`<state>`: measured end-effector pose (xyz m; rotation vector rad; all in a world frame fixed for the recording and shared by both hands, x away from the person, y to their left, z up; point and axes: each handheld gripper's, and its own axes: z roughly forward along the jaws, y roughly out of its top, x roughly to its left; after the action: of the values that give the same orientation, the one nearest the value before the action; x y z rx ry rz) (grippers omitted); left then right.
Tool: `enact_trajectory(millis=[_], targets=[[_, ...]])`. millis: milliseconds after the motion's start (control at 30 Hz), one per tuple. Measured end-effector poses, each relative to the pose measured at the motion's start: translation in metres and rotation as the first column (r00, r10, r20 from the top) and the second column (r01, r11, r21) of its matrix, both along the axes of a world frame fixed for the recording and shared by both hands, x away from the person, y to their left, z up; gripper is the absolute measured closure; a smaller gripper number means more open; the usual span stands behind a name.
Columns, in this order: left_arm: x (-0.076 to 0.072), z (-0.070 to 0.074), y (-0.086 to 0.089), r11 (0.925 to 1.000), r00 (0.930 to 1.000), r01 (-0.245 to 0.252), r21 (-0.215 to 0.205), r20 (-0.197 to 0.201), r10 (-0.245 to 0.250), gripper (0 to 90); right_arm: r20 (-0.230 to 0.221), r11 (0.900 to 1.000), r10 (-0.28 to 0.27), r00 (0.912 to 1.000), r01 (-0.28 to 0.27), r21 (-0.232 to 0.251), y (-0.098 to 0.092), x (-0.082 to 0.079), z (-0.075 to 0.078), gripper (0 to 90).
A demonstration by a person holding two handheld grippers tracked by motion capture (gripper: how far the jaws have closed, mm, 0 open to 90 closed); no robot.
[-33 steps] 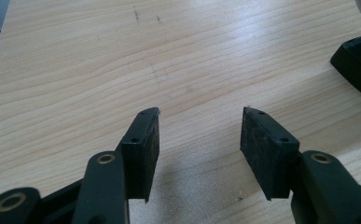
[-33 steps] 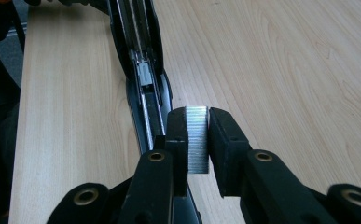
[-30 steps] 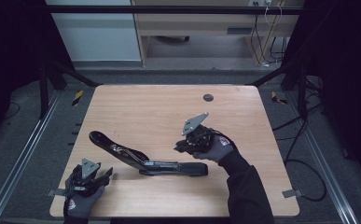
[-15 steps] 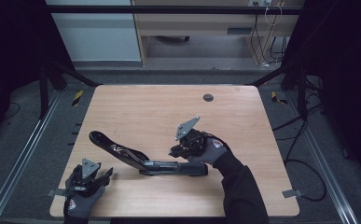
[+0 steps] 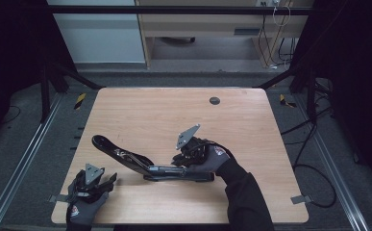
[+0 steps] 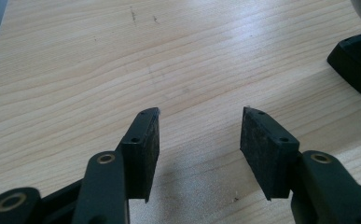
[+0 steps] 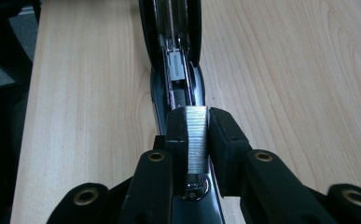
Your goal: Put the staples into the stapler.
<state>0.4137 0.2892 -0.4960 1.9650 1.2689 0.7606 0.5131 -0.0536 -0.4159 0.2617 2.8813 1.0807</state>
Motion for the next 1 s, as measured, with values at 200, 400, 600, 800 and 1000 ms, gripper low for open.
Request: enact_trajectory(millis=[200, 400, 600, 800, 1000], targets=[[0.0, 0.0, 0.0, 1.0, 1.0, 0.001, 0.0, -0.001, -0.001, 47.1, -0.01, 1.0, -0.009, 0.9999, 0.009, -0.002, -0.002, 0.0, -0.006, 78.4], [0.0, 0.0, 0.0, 1.0, 1.0, 0.0, 0.001, -0.002, 0.0, 47.1, -0.024, 1.0, -0.01, 0.9997, 0.01, -0.014, -0.002, 0.0, -0.013, 78.4], [0.0, 0.0, 0.0, 1.0, 1.0, 0.001, 0.001, -0.002, -0.001, 47.1, -0.025, 1.0, -0.009, 0.9996, 0.009, -0.018, -0.002, 0.001, -0.015, 78.3], [0.0, -0.001, -0.001, 1.0, 1.0, 0.003, 0.002, -0.007, -0.003, 47.1, -0.028, 1.0, -0.004, 0.9996, 0.003, -0.02, -0.002, 0.002, -0.016, 78.3], [0.0, -0.001, 0.0, 1.0, 1.0, 0.002, 0.001, -0.006, -0.002, 47.2, -0.033, 1.0, 0.002, 0.9995, -0.003, -0.024, 0.001, 0.002, -0.019, 78.4]])
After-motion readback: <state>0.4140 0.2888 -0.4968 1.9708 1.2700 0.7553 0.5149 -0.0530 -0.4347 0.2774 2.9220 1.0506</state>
